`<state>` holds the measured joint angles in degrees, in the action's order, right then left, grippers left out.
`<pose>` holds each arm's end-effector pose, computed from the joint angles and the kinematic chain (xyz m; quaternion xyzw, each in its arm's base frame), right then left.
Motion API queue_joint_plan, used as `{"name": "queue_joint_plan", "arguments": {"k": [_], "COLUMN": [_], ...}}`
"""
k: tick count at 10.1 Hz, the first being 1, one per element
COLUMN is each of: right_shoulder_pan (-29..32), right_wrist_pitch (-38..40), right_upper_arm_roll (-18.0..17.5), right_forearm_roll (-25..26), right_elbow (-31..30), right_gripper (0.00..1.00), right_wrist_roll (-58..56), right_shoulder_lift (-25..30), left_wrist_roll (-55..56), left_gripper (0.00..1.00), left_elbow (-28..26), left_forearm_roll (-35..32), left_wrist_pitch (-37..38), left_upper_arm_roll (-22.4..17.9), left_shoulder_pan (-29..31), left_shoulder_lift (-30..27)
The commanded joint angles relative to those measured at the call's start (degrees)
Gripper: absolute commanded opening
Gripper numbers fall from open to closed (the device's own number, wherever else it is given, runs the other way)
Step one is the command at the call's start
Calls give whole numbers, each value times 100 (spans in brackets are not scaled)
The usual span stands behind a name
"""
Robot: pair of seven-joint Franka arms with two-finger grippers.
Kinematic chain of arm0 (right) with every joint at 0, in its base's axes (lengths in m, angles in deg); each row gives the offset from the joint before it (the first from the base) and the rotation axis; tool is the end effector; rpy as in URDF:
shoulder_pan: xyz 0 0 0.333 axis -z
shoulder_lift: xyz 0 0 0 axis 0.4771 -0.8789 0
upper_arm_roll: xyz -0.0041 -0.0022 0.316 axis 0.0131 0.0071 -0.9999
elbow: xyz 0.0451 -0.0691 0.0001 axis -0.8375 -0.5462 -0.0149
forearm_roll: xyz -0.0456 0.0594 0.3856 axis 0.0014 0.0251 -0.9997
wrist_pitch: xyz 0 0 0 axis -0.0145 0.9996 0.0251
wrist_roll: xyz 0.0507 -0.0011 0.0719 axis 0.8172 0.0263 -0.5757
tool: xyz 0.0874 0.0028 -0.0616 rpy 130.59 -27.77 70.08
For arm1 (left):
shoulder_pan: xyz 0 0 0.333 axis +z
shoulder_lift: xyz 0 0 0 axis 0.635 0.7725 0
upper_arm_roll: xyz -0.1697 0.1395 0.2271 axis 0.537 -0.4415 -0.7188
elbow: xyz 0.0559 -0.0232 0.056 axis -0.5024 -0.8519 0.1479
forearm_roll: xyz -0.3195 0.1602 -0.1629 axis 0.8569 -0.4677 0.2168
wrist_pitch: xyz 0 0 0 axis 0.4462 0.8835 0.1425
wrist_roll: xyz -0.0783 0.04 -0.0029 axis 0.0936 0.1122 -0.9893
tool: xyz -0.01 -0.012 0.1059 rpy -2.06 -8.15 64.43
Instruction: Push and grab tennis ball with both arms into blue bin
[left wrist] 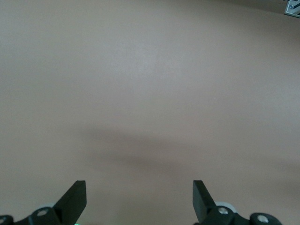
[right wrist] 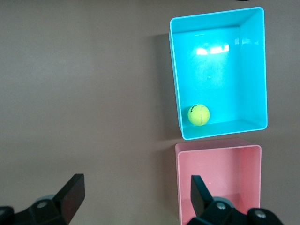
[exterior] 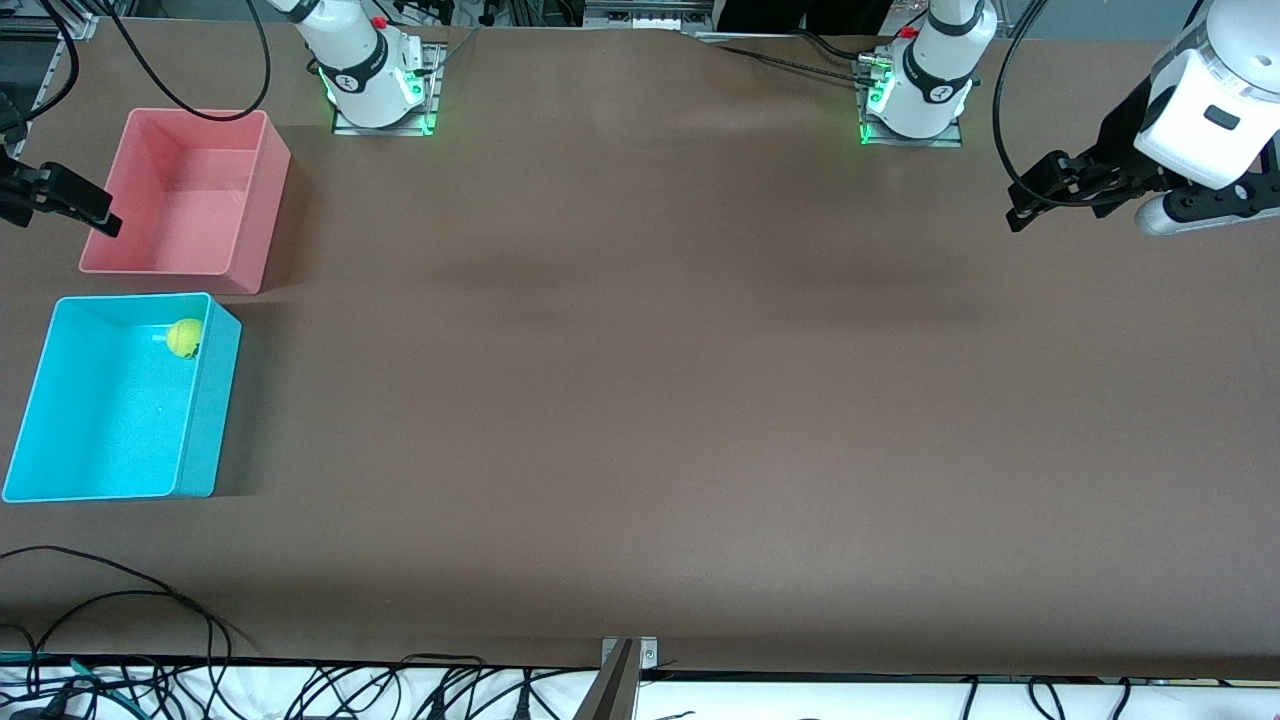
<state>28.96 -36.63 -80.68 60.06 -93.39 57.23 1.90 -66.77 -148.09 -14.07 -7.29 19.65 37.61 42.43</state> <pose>0.5382 -0.0540 0.6148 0.9987 -0.0463 -0.0052 0.0183 0.5318 -0.0930 0.6444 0.9936 0.1104 -0.0124 0.0221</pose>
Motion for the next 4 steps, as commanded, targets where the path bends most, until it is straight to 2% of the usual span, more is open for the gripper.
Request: {"name": "queue_joint_plan", "arguments": {"k": [1,4], "right_shoulder_pan": [6,6], "right_wrist_pitch": [-101,-92], "right_upper_arm_roll": [-31,-31], "right_forearm_roll": [-68,-68], "right_elbow": [-171,-162], "right_gripper": [100,100], "right_wrist_roll": [-3,-3], "right_shoulder_lift": [138,138], "left_wrist_roll": [-5,4], "left_gripper": [100,100], "left_elbow": [197,197], "left_forearm_roll": [-110,-110], "left_wrist_pitch": [145,145], "left_upper_arm_roll": [10,10], "left_shoulder_pan": [-21,-56], "left_shoulder_lift": [90,90]}}
